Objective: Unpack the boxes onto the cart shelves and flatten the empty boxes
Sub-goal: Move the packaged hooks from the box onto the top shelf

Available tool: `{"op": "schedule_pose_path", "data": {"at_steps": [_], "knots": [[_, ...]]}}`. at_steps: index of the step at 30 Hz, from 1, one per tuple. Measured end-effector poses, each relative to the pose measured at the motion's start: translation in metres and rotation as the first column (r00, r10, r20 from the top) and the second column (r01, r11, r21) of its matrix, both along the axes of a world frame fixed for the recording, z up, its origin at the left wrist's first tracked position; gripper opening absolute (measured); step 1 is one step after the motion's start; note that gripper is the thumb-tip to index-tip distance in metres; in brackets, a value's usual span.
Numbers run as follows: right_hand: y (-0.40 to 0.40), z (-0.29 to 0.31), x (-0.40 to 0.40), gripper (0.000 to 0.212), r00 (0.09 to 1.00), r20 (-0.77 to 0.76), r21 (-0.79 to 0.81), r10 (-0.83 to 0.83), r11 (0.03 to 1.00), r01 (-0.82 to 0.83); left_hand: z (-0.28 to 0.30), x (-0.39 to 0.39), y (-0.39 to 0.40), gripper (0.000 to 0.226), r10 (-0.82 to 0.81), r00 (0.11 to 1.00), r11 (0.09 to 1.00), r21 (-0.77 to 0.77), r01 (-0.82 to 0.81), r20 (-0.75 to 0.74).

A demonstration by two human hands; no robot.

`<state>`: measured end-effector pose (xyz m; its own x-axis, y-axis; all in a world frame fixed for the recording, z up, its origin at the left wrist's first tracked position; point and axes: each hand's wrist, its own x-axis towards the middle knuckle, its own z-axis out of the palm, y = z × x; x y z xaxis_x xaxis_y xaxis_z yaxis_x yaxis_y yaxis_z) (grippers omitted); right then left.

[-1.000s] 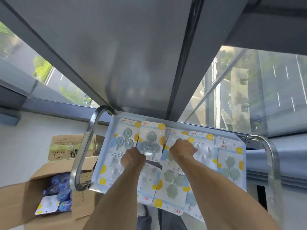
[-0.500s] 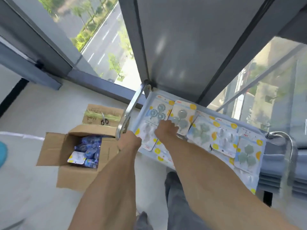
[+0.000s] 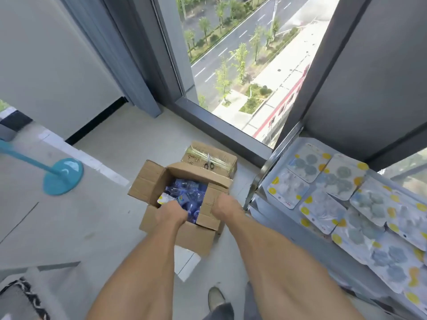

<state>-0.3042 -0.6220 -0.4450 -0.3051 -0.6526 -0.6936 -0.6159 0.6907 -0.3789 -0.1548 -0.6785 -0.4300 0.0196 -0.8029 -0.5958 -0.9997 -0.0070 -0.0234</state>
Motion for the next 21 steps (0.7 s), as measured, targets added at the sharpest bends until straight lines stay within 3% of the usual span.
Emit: {"op": "schedule_pose_path", "data": {"at_steps": [7, 14, 18, 21], "knots": [[-0.075, -0.061, 0.055, 0.031, 1.0, 0.006, 0.027, -0.003, 1.0, 0.003, -0.052, 0.051, -0.056, 0.031, 0.122, 0.991, 0.993, -0.013, -0.121, 0.049], [-0.149, -0.176, 0.076, 0.028, 0.997, 0.073, 0.153, 0.004, 0.988, -0.016, -0.173, 0.055, -0.138, 0.032, 0.104, 0.986, 0.986, 0.114, -0.119, 0.13], [-0.183, -0.25, 0.081, 0.025, 0.983, 0.083, 0.208, 0.166, 0.961, -0.18, -0.247, 0.07, -0.176, 0.032, 0.179, 0.979, 0.979, 0.085, -0.188, 0.095], [-0.214, -0.298, 0.085, 0.024, 0.982, 0.058, 0.186, 0.178, 0.965, -0.186, -0.303, 0.09, -0.187, 0.03, 0.128, 0.98, 0.979, 0.141, -0.149, 0.151]]}}
